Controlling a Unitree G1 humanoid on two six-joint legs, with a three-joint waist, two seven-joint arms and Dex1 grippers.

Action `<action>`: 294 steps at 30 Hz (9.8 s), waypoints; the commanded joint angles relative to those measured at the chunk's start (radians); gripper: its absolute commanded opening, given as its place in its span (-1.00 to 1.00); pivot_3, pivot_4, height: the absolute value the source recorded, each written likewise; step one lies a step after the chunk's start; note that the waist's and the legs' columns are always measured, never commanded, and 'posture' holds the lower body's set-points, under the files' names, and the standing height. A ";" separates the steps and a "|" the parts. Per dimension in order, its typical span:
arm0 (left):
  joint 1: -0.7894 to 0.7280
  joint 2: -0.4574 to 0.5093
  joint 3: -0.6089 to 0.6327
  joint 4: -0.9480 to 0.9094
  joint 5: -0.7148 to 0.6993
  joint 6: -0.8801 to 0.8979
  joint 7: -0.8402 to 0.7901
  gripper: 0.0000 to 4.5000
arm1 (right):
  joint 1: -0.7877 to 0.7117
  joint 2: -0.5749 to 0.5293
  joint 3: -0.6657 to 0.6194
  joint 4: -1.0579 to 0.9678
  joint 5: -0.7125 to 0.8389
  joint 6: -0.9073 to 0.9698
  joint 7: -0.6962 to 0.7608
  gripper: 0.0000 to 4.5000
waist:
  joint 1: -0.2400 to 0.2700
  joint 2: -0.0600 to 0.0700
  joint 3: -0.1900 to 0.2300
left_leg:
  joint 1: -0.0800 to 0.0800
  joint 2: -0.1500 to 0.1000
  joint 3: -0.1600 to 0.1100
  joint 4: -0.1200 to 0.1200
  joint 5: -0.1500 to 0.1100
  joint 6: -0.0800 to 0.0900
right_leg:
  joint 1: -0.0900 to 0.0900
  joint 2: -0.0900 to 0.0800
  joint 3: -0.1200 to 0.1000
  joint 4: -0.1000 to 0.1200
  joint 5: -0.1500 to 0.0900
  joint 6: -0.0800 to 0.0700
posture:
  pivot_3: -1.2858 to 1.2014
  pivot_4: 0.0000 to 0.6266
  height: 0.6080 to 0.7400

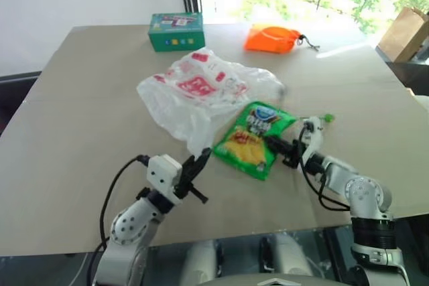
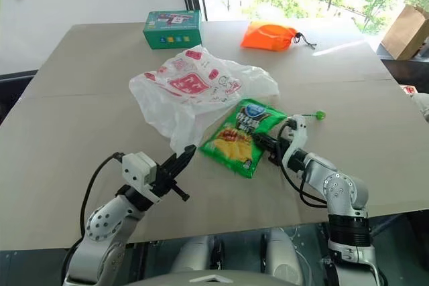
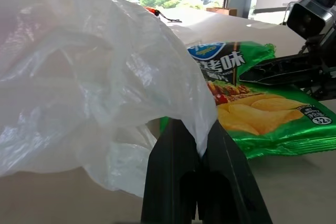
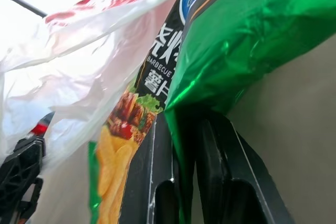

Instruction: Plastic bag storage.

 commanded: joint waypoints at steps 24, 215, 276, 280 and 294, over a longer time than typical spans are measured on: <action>-0.130 0.105 -0.008 0.128 -0.036 -0.118 -0.215 -1.00 | -0.460 0.281 -0.265 0.427 0.117 -0.236 -0.050 -0.76 | 0.005 0.005 0.003 | -0.005 -0.002 0.001 0.000 0.002 -0.004 | -0.004 -0.002 -0.006 -0.001 0.000 0.000 | 0.03 -0.52 1.00; -0.371 -0.065 -0.005 0.121 -0.114 0.153 -0.072 -1.00 | -0.715 0.270 -0.195 0.854 0.280 -0.518 -0.179 -0.63 | 0.001 0.012 0.014 | -0.016 -0.007 -0.007 0.015 0.001 0.004 | -0.005 -0.005 -0.009 -0.001 0.006 0.009 | 0.03 -0.52 1.00; -0.357 -0.125 0.014 0.122 -0.140 0.165 0.029 -1.00 | -0.662 -0.075 0.209 0.879 -0.716 -0.803 0.449 -0.68 | 0.001 0.014 0.015 | -0.013 -0.009 -0.006 0.018 0.002 0.002 | -0.003 -0.005 -0.007 -0.001 0.008 0.011 | 0.03 -0.52 1.00; -0.361 -0.137 -0.003 0.132 -0.120 0.149 0.033 -1.00 | -0.910 0.065 0.044 1.153 -0.645 -0.954 0.160 -0.22 | 0.012 0.015 0.016 | -0.016 -0.009 -0.008 0.018 0.002 0.002 | -0.005 -0.005 -0.009 0.000 0.008 0.011 | 0.03 -0.52 1.00; -0.322 -0.160 0.002 0.122 -0.100 0.119 0.074 -1.00 | -0.536 -0.131 0.155 0.786 -0.757 -0.980 0.386 0.98 | 0.016 0.016 0.016 | -0.017 -0.009 -0.007 0.017 0.002 0.002 | -0.004 -0.007 -0.010 -0.003 0.008 0.011 | 0.03 -0.52 1.00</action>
